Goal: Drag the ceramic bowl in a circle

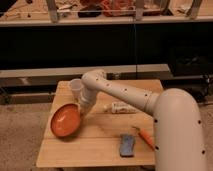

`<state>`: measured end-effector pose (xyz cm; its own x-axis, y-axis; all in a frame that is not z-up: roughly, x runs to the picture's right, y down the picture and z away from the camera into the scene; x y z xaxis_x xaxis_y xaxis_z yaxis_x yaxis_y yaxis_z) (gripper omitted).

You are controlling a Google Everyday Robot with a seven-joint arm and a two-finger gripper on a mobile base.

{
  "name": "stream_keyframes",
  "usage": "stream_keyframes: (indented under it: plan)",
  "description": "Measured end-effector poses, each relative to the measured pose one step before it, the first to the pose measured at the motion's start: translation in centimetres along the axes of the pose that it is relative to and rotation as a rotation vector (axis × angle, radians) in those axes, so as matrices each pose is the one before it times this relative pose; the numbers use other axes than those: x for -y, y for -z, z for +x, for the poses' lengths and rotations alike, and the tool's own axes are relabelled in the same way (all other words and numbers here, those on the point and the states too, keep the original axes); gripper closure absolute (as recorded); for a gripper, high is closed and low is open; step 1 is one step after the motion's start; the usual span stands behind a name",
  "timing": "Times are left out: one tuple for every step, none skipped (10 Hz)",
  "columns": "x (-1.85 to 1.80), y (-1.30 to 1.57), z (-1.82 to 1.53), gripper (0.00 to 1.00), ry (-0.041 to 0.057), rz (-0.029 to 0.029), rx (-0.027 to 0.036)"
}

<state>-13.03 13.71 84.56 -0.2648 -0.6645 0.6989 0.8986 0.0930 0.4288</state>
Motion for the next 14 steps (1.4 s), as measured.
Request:
stream_keyframes:
  plan:
    - [-0.647, 0.205, 0.645, 0.98, -0.02305, 0.00563, -0.00293]
    - [-1.286, 0.273, 0.316, 0.98, -0.03334, 0.00521, -0.00203]
    - [-2.106, 0.333, -0.414, 0.98, -0.05126, 0.00811, -0.00371]
    - [-1.712, 0.307, -0.489, 0.98, -0.03516, 0.00672, -0.00612]
    - [-1.880, 0.370, -0.579, 0.98, -0.03464, 0.00827, -0.00621]
    - [-2.930, 0.617, -0.993, 0.98, -0.04944, 0.00908, -0.00837]
    - [-2.236, 0.456, -1.046, 0.98, -0.03603, 0.00350, -0.00684]
    - [-2.172, 0.449, -1.420, 0.98, -0.03378, 0.00125, -0.00750]
    - [-1.529, 0.432, -1.494, 0.98, -0.01021, -0.00285, -0.00434]
    - [-0.982, 0.299, -1.391, 0.98, 0.01056, -0.00689, -0.00116]
    - [-0.361, 0.177, -0.944, 0.98, 0.02091, -0.00799, -0.00020]
    - [0.002, 0.069, -1.105, 0.98, 0.02697, -0.01046, -0.00028]
    - [0.686, -0.307, -1.839, 0.98, 0.04994, -0.01965, 0.00600]
    - [1.194, -0.463, -1.301, 0.98, 0.04905, -0.01649, 0.00459]
